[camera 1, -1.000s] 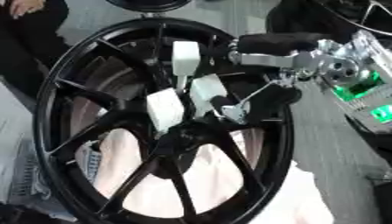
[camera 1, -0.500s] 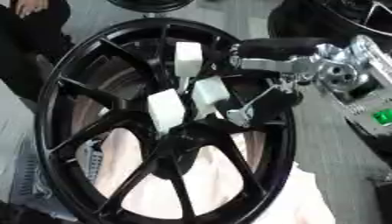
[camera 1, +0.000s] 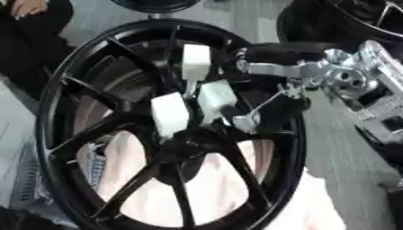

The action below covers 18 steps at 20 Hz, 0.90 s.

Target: Pull the pin out of the wheel hub.

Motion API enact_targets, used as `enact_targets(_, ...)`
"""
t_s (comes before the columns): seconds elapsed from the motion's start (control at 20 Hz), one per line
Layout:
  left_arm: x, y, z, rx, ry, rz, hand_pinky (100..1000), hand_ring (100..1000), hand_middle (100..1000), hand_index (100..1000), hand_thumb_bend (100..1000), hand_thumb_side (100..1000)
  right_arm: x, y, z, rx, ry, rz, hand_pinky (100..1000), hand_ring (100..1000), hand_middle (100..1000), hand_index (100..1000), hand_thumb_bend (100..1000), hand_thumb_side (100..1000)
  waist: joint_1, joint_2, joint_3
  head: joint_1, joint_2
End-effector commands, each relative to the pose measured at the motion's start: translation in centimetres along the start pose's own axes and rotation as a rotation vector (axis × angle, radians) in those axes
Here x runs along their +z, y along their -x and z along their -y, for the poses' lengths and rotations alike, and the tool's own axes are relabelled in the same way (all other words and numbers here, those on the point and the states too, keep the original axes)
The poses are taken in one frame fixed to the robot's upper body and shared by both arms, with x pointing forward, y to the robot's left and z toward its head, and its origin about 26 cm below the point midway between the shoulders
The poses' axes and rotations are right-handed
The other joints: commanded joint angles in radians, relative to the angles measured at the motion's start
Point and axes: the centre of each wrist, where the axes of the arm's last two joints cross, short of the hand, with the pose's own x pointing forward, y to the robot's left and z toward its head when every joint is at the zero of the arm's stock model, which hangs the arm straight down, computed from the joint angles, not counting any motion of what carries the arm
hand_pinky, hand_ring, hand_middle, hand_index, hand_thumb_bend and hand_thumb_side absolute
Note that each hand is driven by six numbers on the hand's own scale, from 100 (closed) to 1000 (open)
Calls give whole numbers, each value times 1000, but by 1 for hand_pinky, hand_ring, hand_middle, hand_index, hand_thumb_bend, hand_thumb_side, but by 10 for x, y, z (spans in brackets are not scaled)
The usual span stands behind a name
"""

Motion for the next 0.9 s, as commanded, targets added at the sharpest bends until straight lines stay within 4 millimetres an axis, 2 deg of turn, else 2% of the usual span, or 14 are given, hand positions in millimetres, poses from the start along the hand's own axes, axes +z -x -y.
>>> enact_targets(0.05, -6, -8, -9, -12, -17, 33, 758, 448, 523, 755, 180, 243, 4, 0, 4, 9, 1, -28, 847, 856, 767, 854, 100, 290, 9, -12, 1, -2, -13)
enact_targets(0.4, -7, -8, -9, -6, -24, 34, 759, 447, 523, 754, 178, 245, 2, -1, 2, -2, 4, -25, 836, 845, 748, 838, 100, 334, 6, -10, 1, -4, -13)
enact_targets(0.55, -7, -8, -9, -4, -26, 33, 760, 447, 522, 754, 177, 247, 2, -1, 2, -6, 7, -29, 833, 835, 726, 826, 100, 325, 5, -11, 0, -4, -14)
enact_targets(0.7, -7, -8, -9, -3, -26, 31, 761, 447, 522, 754, 175, 248, 2, -1, 2, -14, 17, -37, 821, 813, 663, 793, 100, 299, 5, -12, 0, -3, -14)
enact_targets(0.9, -7, -7, -9, -3, -26, 30, 762, 447, 521, 752, 175, 249, 2, -1, 3, -30, 51, -44, 799, 762, 547, 686, 100, 267, 3, -16, 0, -3, -15)
